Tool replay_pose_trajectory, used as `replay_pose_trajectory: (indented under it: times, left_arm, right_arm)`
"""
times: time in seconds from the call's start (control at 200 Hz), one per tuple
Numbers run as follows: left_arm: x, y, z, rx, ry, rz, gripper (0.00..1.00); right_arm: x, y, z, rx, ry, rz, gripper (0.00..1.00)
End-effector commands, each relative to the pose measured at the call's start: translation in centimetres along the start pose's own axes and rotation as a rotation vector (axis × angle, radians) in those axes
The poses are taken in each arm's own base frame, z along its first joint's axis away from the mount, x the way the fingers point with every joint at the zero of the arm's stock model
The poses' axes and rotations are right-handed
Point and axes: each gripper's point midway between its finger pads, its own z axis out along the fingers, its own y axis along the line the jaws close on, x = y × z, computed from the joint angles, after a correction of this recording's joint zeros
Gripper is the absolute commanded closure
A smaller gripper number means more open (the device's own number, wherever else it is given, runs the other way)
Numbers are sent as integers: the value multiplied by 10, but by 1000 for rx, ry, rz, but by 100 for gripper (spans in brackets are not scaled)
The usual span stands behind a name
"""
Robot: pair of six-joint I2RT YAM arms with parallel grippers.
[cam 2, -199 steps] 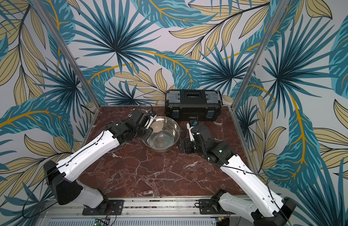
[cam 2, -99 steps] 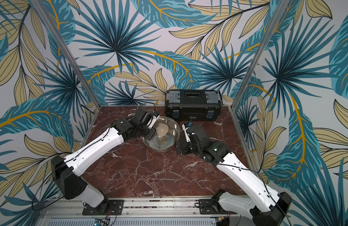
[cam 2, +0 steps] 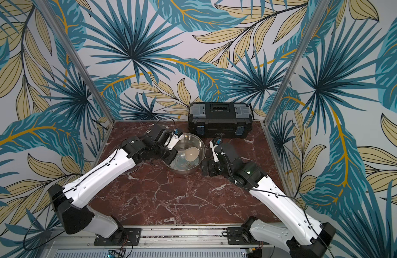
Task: Stir the soup with a spoon
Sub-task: Stir the soup in the pan with a stick.
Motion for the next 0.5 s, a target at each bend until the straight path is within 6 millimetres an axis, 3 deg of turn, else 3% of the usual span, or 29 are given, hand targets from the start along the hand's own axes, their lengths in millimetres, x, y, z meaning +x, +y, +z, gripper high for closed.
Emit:
replay_pose_trajectory:
  times: [0.0,0.235,0.496]
  left_arm:
    - [23,4,-11,-20,73,11,100]
    - [39,28,-23,-152,141,25,100]
    - [23,62,-29,-318,94,22,100]
  right_arm:
    - [-8,2,-2,0,-25,11,1]
    - [-7,3,1,-2,-19,11,1]
    - [-1,1,1,-4,-17,17,1]
